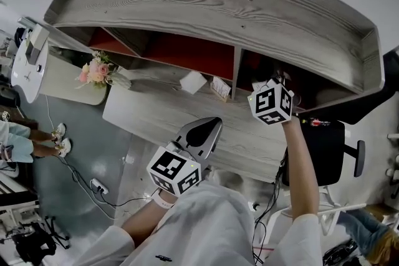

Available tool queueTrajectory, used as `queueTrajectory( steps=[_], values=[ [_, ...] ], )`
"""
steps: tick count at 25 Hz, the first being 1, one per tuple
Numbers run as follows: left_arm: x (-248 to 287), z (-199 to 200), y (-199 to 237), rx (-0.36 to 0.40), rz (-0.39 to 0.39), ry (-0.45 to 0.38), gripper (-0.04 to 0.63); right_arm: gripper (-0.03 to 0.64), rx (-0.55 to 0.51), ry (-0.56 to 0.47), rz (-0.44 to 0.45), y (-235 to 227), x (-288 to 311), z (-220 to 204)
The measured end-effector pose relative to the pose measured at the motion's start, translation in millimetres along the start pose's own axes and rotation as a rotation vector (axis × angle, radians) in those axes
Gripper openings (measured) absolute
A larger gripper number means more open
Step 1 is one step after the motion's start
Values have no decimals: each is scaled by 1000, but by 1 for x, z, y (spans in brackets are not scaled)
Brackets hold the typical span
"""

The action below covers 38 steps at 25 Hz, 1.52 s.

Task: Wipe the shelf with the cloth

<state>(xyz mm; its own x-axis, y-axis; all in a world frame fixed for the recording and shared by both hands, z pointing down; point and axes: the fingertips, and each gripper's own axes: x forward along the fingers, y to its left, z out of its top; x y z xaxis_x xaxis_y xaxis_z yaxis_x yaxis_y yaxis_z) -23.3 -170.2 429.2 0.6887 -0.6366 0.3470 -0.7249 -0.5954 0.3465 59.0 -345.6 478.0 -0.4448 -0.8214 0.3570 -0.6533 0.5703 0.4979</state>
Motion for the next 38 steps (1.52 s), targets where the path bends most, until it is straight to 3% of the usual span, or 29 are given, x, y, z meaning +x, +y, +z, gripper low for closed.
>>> queueTrajectory(
  steps=[6,11,18,28,32,38],
  values=[
    [1,3,1,3,4,-6,6,135,-100,101,44,1,15,-24],
    [-2,2,3,7,11,4,6,135,-168,124,63,3,25,-24],
    [-7,6,6,16,19,2,6,133,-206,40,12,-13,14,3],
    [-14,16,-7,38,-5,-20,6,132,-72,-184,-161,-56,-26,73],
    [-22,21,-12,51,-8,-32,6,133,-64,-251,-250,-70,-38,96],
    [-39,21,-13,60,9,-42,6,132,38,-368,-306,-82,-62,124]
  ],
)
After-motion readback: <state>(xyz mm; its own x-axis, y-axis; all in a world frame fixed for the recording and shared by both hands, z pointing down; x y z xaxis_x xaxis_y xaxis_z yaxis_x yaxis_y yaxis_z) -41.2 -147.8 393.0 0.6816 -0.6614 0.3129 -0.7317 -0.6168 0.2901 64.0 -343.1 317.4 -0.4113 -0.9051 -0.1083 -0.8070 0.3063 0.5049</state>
